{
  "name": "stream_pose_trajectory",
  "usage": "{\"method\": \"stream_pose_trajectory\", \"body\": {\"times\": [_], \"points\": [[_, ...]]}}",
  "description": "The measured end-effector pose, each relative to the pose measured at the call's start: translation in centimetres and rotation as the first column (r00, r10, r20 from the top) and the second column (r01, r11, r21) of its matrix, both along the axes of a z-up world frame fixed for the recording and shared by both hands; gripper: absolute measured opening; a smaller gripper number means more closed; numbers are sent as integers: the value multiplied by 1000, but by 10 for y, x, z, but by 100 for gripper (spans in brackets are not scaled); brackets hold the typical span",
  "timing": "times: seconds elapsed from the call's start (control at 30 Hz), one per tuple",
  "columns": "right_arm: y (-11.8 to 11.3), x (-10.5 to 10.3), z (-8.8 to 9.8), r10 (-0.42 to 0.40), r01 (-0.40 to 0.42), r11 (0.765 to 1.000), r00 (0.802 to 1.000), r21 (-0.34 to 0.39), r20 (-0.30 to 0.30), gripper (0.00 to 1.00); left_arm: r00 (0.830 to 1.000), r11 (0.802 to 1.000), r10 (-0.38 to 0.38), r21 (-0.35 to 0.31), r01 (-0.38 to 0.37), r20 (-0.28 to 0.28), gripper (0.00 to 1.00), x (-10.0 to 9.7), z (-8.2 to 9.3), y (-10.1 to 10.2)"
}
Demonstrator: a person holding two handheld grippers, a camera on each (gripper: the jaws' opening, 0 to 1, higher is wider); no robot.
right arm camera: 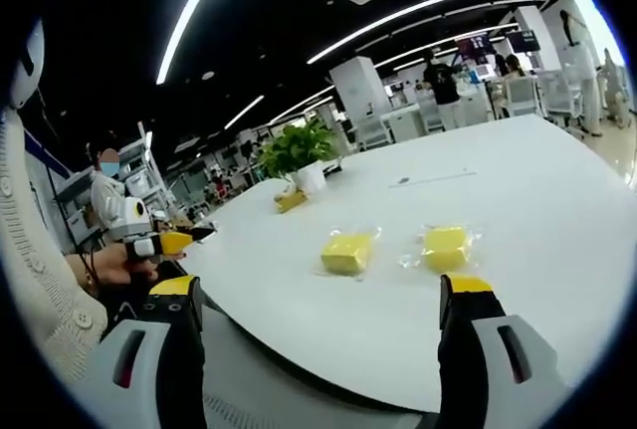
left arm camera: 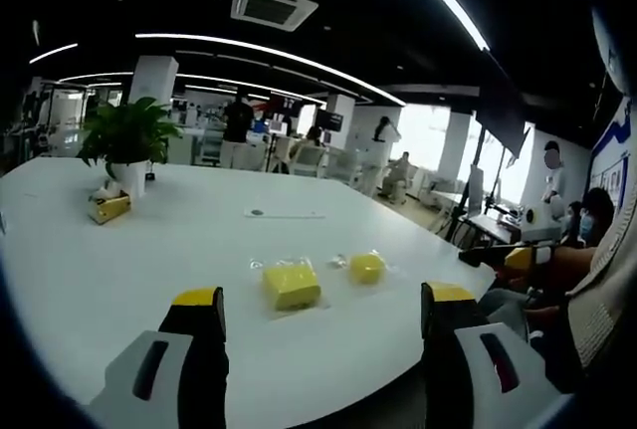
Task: Compare the silicone blocks by pressing each to a similar depth, holding the contact briefly, and releasing to observe deformation and rebound differences across the visible hardness samples.
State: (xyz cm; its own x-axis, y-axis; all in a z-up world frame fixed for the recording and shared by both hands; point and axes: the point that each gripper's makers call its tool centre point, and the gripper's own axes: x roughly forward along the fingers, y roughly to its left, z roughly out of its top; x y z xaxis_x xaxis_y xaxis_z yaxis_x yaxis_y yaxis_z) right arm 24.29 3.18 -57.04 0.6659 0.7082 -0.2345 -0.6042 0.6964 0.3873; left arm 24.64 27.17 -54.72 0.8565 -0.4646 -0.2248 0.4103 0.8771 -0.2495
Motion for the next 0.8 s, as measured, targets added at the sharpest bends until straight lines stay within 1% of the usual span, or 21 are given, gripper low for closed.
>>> {"method": "stream_pose_trajectory", "body": {"times": [0.4, 0.8], "points": [[2, -5, -2, 2, -2, 1000, 1000, 2, -6, 93, 1000, 1000, 10, -4, -10, -4, 80, -5, -1, 5], [5, -4, -3, 7, -7, 1000, 1000, 1, -8, 93, 1000, 1000, 11, -2, -11, -9, 80, -5, -1, 8]]}}
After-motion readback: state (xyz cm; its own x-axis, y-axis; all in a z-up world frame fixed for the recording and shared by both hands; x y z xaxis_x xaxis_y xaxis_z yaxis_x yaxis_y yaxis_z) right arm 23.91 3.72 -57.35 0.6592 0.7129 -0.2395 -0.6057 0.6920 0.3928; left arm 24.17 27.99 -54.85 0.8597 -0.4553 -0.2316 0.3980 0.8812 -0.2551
